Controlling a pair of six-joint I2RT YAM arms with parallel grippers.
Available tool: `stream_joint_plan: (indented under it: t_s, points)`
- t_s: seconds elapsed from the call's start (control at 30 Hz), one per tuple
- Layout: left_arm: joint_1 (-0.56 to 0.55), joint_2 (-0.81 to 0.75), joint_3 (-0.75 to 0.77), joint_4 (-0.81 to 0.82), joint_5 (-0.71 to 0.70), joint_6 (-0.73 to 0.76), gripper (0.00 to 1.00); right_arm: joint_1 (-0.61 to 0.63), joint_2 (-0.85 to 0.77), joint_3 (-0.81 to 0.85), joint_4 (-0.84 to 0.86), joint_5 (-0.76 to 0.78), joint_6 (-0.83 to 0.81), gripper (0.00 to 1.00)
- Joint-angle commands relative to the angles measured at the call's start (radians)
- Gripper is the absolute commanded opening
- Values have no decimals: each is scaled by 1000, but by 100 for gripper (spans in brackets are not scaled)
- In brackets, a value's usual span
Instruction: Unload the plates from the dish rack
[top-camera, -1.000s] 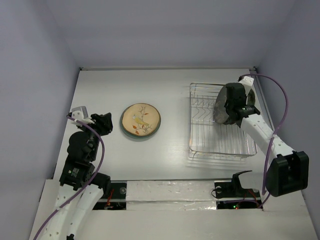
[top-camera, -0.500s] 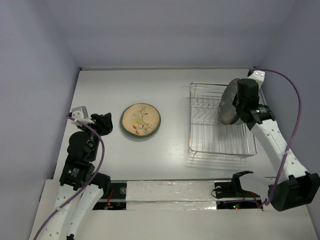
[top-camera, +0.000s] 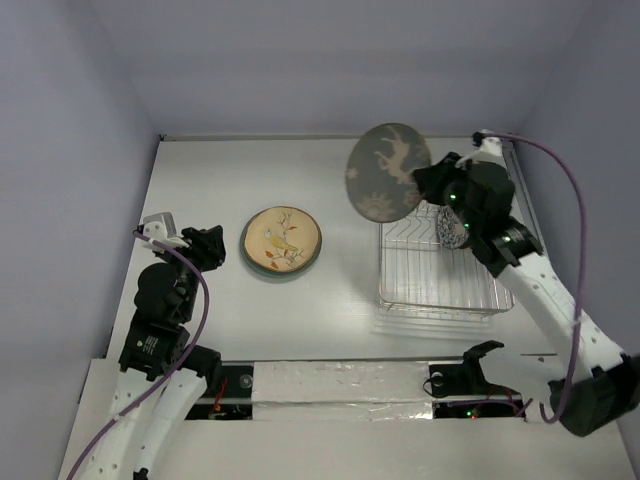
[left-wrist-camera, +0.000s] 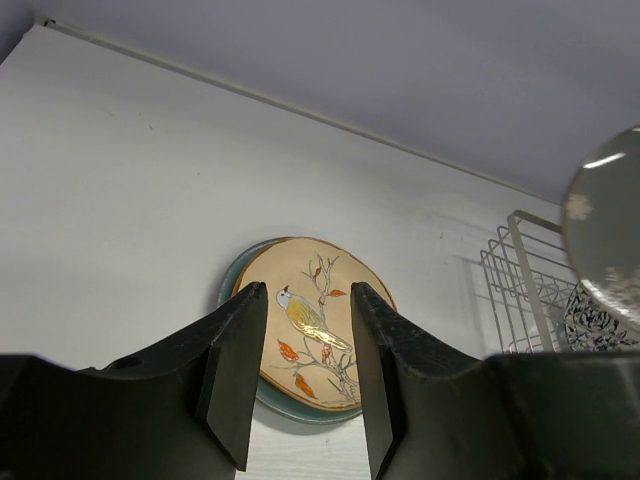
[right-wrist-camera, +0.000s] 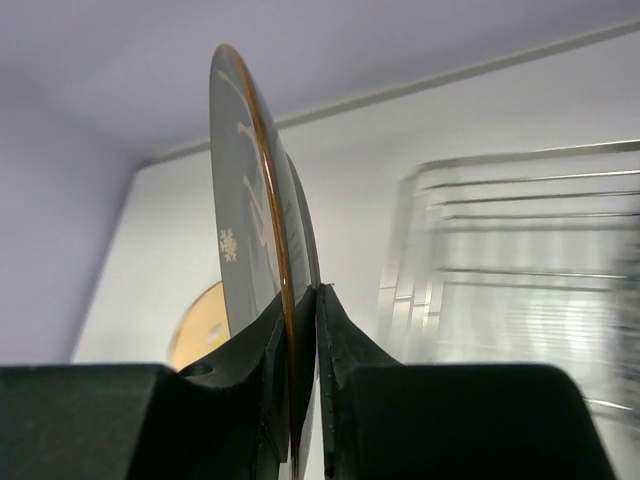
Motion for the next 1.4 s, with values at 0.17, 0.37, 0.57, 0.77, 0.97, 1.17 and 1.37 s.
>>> stream_joint_plan:
  t_s: [0.17,0.37,0.57,0.77,0.97,1.17,1.37]
  points:
    - [4,2,13,36,3,1,36,271,385,87,598,-238,368,0]
    - [4,-3,11,36,3,1,36,329,609,140,666,-219,450,0]
    - [4,-9,11,36,3,1,36,381,757,192,656,-215,460,0]
    - [4,-7,11,36,3,1,36,381,847,194,691,-211,500,0]
    - [4,-9,11,36,3,1,36,381,881,141,711,-205,514,18]
    - [4,-10,11,36,3,1,36,381,886,95,647,-193,470,60]
    - [4,-12,11,36,3,1,36,381,861,98,504,-134,370,81]
